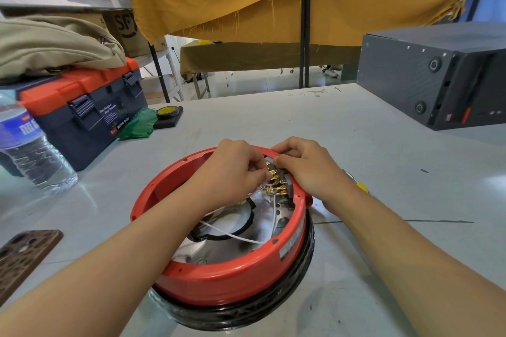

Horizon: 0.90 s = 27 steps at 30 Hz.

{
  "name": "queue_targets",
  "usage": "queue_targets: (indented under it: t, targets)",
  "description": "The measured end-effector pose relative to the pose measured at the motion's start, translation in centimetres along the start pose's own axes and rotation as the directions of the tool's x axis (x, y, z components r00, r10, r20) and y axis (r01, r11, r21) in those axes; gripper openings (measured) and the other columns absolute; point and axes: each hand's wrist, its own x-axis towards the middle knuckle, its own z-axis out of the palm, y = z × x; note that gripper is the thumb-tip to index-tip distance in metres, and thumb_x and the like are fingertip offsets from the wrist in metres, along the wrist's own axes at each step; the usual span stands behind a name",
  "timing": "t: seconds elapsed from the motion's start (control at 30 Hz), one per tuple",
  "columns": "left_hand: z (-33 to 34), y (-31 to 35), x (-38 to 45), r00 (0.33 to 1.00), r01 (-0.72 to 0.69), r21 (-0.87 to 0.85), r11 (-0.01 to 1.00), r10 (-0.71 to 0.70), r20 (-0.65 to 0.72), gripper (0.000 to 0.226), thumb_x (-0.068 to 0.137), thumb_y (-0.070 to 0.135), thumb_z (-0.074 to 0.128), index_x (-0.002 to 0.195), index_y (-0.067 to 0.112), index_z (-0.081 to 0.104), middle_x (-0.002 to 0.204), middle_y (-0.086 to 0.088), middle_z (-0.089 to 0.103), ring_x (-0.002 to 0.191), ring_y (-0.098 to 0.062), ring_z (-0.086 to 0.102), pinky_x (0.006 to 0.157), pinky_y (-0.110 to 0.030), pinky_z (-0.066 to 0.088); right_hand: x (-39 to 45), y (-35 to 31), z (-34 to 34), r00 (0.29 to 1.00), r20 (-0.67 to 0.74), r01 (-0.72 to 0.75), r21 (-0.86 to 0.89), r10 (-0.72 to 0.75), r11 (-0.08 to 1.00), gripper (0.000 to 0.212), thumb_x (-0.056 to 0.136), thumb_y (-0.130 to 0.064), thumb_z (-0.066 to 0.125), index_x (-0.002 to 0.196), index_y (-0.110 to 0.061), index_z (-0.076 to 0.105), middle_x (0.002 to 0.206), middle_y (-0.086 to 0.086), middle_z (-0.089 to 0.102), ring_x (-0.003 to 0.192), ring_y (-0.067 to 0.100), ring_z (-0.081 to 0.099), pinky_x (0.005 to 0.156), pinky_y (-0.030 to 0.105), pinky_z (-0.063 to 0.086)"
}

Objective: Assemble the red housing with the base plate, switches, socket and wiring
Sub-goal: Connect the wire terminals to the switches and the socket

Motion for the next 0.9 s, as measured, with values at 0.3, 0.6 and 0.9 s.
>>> queue_targets:
  t: [0.3, 0.6, 0.9]
  targets:
    - [0.28, -0.1, 0.17, 1.0, -0.014, -0.023, 1.0, 0.014, -0.007, 0.019, 0.082, 0.02, 0.067, 0.063, 0.019, 0.064, 0.049, 0.009, 0.053, 0.045, -0.004, 0.047, 0.048, -0.012, 0.034, -0.18, -0.11, -0.03, 1.0, -0.001, -0.004, -0.018, 0.004, 1.0, 0.016, 0.087, -0.014, 0.056, 0.098, -0.019, 0.067, 0.075, -0.007, 0.068, 0.061, 0.004, 0.06, 0.054, 0.014, 0.041]
    - [0.54, -0.07, 0.16, 0.999, -0.039, -0.055, 0.998, 0.037, -0.038, 0.023, 0.083, 0.017, 0.065, 0.06, 0.019, 0.061, 0.046, 0.01, 0.051, 0.046, -0.008, 0.044, 0.047, -0.015, 0.032, -0.41, -0.54, -0.21, 0.998, 0.029, -0.06, -0.017, 0.061, 0.998, 0.033, 0.092, -0.012, 0.036, 0.097, -0.023, 0.067, 0.086, 0.001, 0.068, 0.055, 0.006, 0.058, 0.042, 0.013, 0.04]
    - [0.67, 0.03, 0.25, 0.997, -0.049, -0.049, 0.998, 0.047, -0.055, 0.023, 0.083, 0.016, 0.065, 0.06, 0.02, 0.06, 0.046, 0.013, 0.049, 0.045, -0.005, 0.046, 0.048, -0.012, 0.033, -0.59, -0.71, -0.12, 0.999, 0.011, -0.04, -0.058, 0.041, 0.997, 0.036, 0.093, -0.01, 0.033, 0.099, -0.023, 0.066, 0.088, 0.003, 0.067, 0.058, 0.01, 0.057, 0.039, 0.011, 0.039]
